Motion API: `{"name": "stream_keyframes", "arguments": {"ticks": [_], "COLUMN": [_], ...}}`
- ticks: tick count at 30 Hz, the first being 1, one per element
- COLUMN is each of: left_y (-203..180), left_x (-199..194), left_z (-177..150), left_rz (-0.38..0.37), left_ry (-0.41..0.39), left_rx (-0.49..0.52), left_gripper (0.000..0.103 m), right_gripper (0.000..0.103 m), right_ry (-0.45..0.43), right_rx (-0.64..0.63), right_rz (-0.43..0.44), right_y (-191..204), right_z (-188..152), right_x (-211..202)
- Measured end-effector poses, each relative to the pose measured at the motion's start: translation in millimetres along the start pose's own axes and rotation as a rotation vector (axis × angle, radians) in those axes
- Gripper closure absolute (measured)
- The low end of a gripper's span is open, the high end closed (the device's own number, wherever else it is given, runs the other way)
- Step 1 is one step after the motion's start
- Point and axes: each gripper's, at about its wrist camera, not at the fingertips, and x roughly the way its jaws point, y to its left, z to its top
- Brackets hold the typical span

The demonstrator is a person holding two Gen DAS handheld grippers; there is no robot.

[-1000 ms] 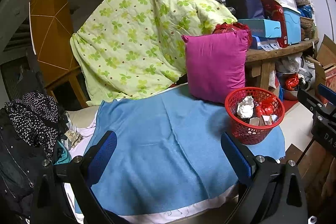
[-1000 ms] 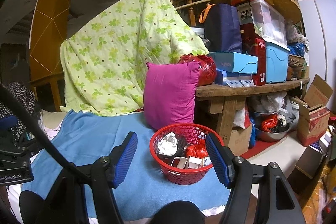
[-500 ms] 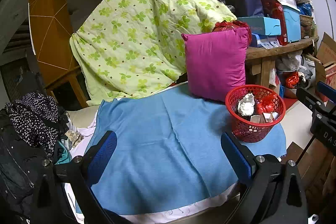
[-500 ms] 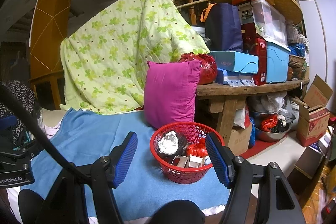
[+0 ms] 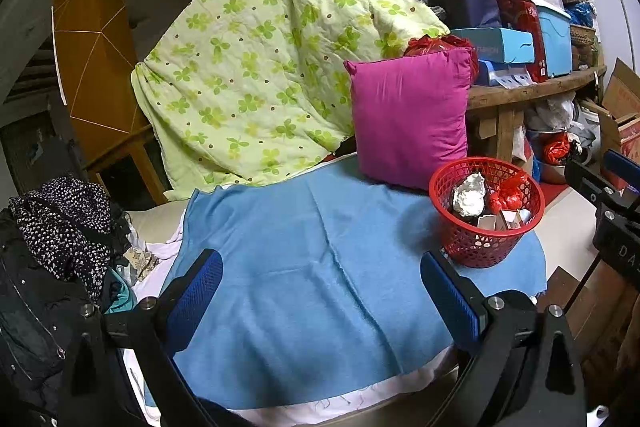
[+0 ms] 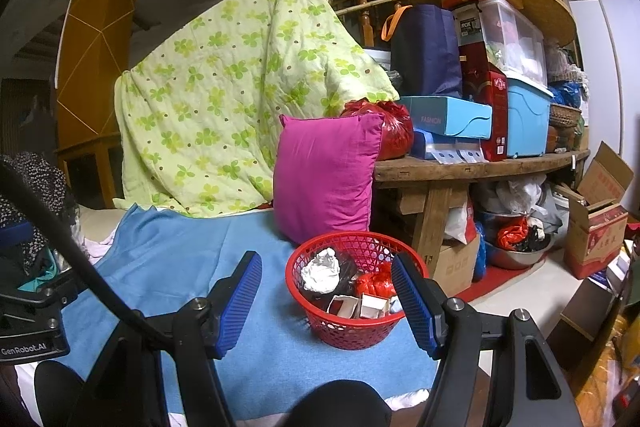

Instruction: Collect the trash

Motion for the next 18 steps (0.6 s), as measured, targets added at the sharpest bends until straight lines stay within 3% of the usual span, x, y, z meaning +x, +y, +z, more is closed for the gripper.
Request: {"name": "stream_keyframes", "arguments": {"ticks": [18], "left_y": [1.5], "left_x": [9.4], "left_z": [-6.6], "left_rz": [0.004], "left_ry": [0.022], "left_rx": [0.010], "left_gripper": [0.004], "right_gripper": [0.032], "right_ry": [0.022], "right_rx": [-0.008], "right_rz": [0.008], "right_y": [6.9], "right_z": [-3.6], "right_x": [8.4]}}
